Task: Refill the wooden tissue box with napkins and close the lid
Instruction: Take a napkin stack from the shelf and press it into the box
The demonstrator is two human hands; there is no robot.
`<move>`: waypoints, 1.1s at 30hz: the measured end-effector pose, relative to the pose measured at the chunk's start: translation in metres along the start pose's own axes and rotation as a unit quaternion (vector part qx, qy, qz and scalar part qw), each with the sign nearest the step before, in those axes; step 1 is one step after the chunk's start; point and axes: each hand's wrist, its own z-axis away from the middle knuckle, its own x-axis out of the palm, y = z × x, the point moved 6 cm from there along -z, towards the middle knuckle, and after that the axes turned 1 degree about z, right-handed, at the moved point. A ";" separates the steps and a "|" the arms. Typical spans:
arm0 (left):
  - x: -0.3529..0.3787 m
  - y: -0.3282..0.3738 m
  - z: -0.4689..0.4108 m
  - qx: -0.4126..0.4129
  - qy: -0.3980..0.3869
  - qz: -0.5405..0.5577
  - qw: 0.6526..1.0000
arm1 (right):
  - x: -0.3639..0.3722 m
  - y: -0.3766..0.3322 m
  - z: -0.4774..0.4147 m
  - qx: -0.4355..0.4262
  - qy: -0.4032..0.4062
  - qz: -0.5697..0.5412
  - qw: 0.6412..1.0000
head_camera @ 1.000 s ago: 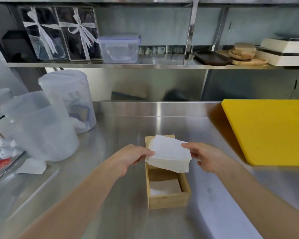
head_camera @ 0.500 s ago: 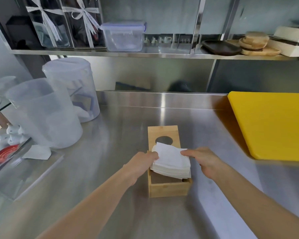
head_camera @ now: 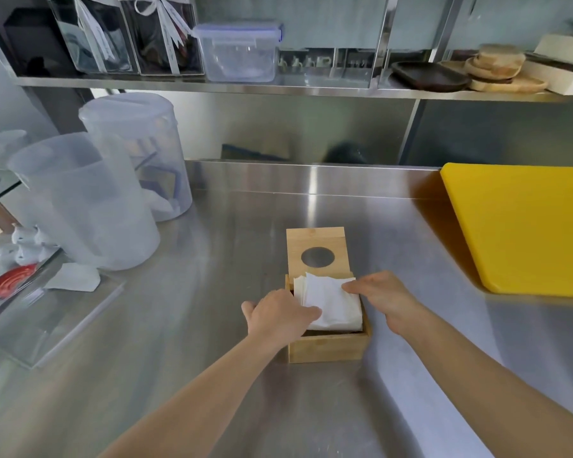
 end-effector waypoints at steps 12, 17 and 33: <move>0.017 0.006 0.004 0.049 0.038 -0.041 0.997 | 0.000 -0.008 -0.004 -0.057 0.086 0.201 0.974; 0.021 0.006 0.001 0.026 0.003 -0.070 0.997 | 0.002 -0.010 -0.010 -0.074 0.100 0.280 0.952; 0.040 0.010 0.001 0.035 -0.017 -0.236 0.971 | 0.029 -0.008 -0.020 -0.077 0.053 0.505 0.858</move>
